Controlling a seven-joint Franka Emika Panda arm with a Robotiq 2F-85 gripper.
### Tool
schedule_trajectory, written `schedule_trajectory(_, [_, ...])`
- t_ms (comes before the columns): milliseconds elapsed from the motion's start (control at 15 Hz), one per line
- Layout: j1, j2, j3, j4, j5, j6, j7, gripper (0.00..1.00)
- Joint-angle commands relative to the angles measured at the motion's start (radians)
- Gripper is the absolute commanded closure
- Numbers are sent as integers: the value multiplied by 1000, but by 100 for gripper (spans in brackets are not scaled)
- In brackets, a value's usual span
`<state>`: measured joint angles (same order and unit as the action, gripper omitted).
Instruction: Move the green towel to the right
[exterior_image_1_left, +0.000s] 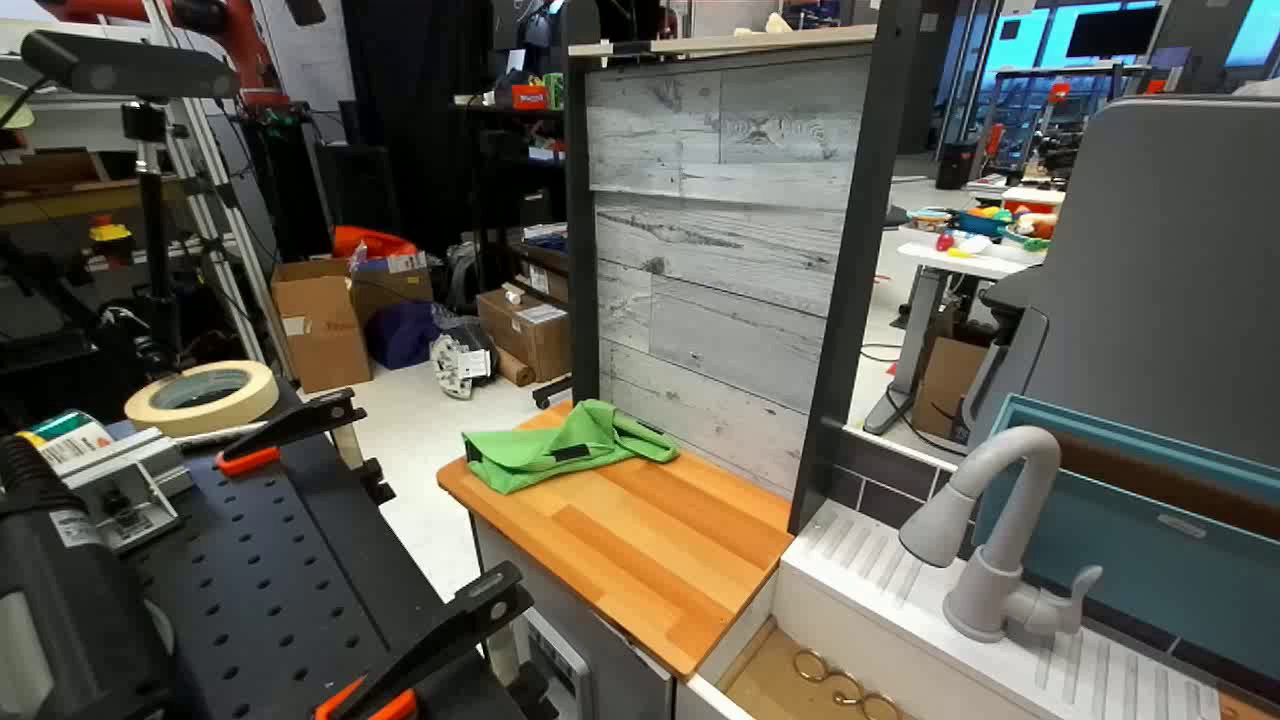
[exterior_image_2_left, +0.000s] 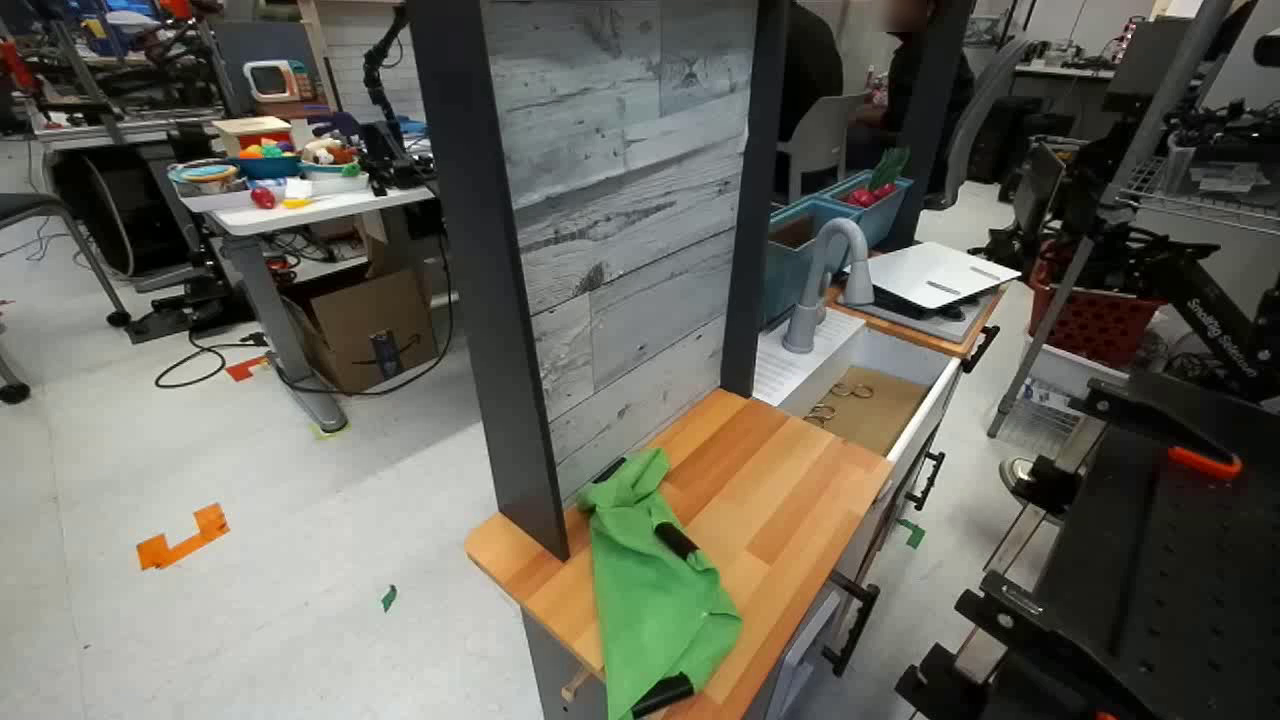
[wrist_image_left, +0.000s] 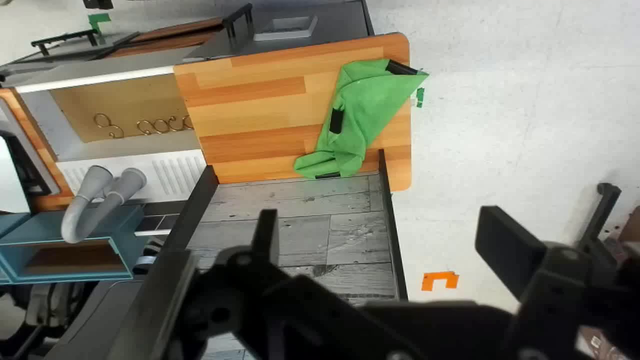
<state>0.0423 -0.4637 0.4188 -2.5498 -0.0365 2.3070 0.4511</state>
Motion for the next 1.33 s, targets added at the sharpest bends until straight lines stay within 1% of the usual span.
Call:
schedule_trajectory(0, [31,5,-30,2,-19,-3,14,0])
schedule_trajectory(133, [30,34,-40,5,-21,29,-12,0])
schedule_trajectory(400, [29,137,-59,7,-23,163,-68,0])
schedule_trajectory(467, [22,177,-56,7,-37,213,-70,0])
schedule_trajectory(600, [30,267,-69,15,-30,293,-105,0])
schedule_trajectory(733, [35,369,-77,29,-31,356,-118,0])
schedule_trajectory(933, [70,533,-105,54,-3,434,-159,0])
schedule_trajectory(1067, [97,635,-125,79,-12,476,-161,0])
schedule_trajectory(1133, [114,685,-144,96,-47,494,-135,0])
schedule_trajectory(1267, [174,785,-210,141,-119,522,-87,0])
